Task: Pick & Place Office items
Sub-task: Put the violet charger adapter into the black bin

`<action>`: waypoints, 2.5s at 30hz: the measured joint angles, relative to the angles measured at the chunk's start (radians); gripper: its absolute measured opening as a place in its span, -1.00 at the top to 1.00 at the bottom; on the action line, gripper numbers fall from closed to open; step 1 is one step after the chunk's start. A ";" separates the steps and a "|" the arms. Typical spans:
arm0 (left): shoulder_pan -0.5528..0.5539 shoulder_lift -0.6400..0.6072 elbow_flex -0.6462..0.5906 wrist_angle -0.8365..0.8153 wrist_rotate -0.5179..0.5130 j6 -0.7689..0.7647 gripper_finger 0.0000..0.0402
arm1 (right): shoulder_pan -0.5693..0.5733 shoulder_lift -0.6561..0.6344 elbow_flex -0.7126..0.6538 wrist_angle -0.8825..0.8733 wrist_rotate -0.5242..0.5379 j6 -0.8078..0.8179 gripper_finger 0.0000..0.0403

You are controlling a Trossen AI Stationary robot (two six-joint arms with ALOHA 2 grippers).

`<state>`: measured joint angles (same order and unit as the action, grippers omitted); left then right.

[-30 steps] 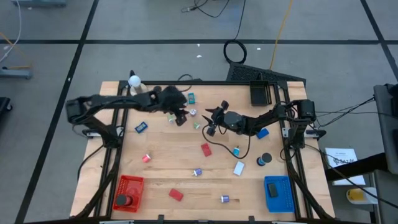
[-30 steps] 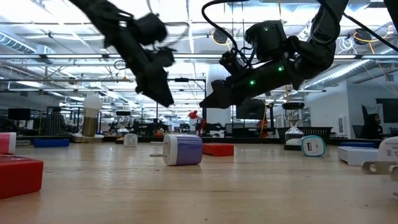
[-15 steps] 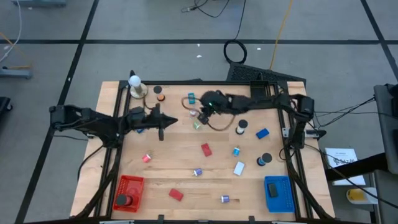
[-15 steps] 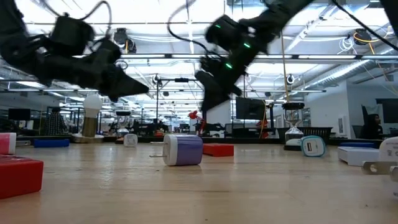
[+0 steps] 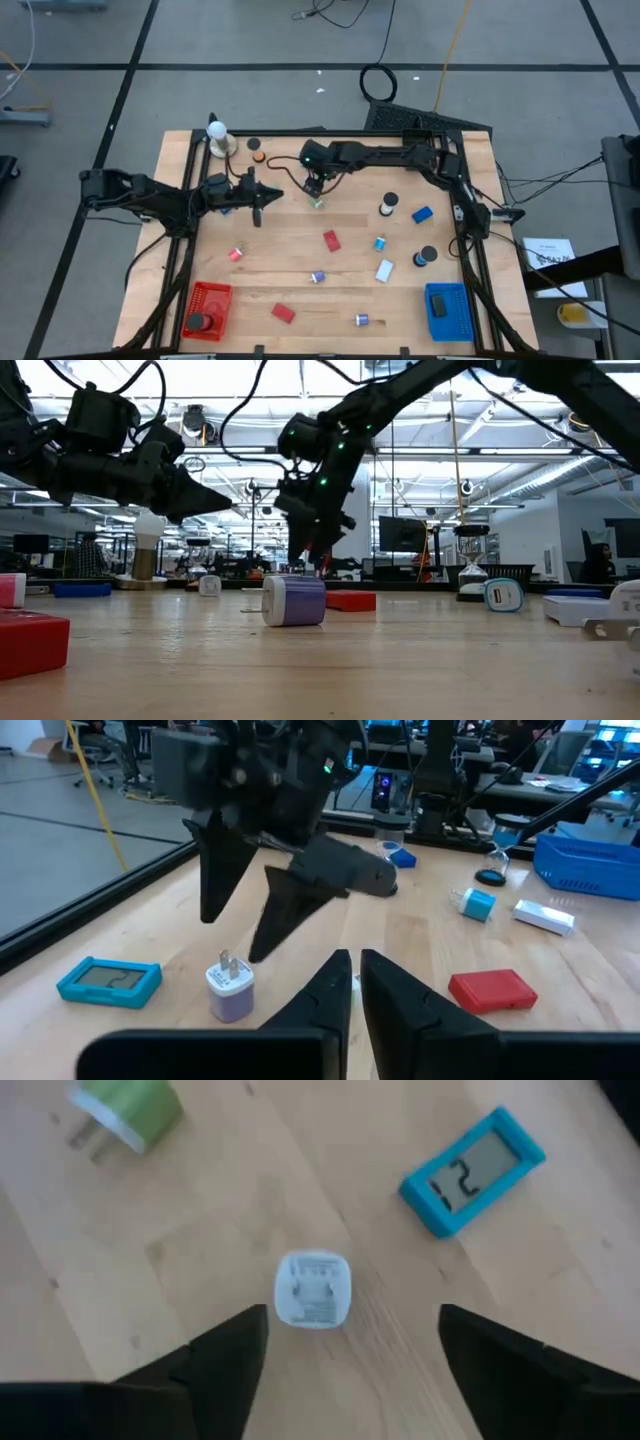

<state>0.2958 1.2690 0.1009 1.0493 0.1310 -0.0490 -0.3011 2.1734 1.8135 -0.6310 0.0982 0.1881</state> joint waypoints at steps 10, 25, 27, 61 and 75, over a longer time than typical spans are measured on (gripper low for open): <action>0.000 0.000 0.000 0.001 0.000 0.002 0.96 | -0.016 0.021 0.030 0.020 -0.026 -0.017 -0.50; 0.000 0.001 0.000 0.003 -0.008 0.013 0.84 | -0.038 0.066 0.026 0.039 -0.078 0.013 -0.38; 0.000 0.001 0.000 0.003 -0.009 0.014 0.84 | -0.038 0.081 0.031 0.068 -0.077 0.010 -0.38; -0.001 0.001 0.001 -0.028 -0.009 0.010 0.84 | -0.069 0.013 0.029 -0.005 -0.074 0.088 0.34; -0.001 0.001 0.001 -0.031 -0.008 -0.004 0.84 | -0.071 -0.159 0.027 -0.260 -0.041 0.118 0.31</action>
<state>0.2951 1.2697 0.1017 1.0185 0.1226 -0.0531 -0.3722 2.0146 1.8408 -0.8907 0.0576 0.3065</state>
